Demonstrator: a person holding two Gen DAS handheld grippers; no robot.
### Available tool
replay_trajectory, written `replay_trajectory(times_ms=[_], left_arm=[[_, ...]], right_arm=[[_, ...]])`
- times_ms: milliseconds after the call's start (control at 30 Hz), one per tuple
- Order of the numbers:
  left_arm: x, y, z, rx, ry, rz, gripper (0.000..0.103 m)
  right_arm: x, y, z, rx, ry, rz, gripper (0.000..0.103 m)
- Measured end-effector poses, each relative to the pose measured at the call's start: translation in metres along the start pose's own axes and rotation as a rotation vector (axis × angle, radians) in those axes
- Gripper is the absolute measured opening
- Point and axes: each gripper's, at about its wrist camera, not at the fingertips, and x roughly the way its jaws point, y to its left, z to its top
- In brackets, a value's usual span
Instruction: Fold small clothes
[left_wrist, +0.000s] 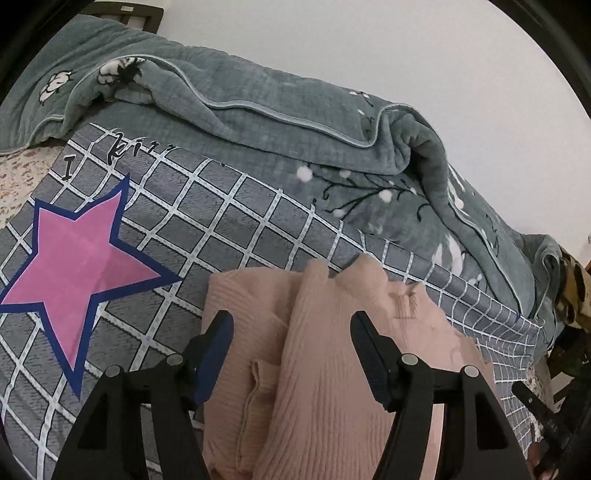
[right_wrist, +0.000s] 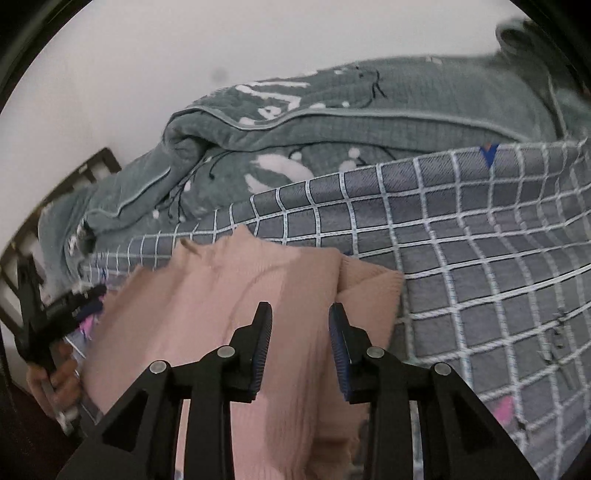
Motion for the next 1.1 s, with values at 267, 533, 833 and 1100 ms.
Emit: replay_trajectory(times_ms=[267, 533, 833, 1100], left_arm=[[-0.023, -0.001, -0.027, 0.061, 0.004, 0.006, 0.072], [-0.058, 0.017, -0.077, 0.063, 0.032, -0.007, 0.073], [-0.067, 0.023, -0.100, 0.071, 0.093, -0.049, 0.075], [-0.057, 0.030, -0.095, 0.053, 0.093, -0.064, 0.075]], right_arm=[[-0.023, -0.004, -0.037, -0.045, 0.006, -0.058, 0.042], [-0.030, -0.008, -0.075, 0.014, 0.059, 0.007, 0.043], [-0.027, -0.008, -0.092, 0.036, 0.107, 0.022, 0.044], [-0.020, -0.010, -0.092, 0.047, 0.121, 0.023, 0.045]])
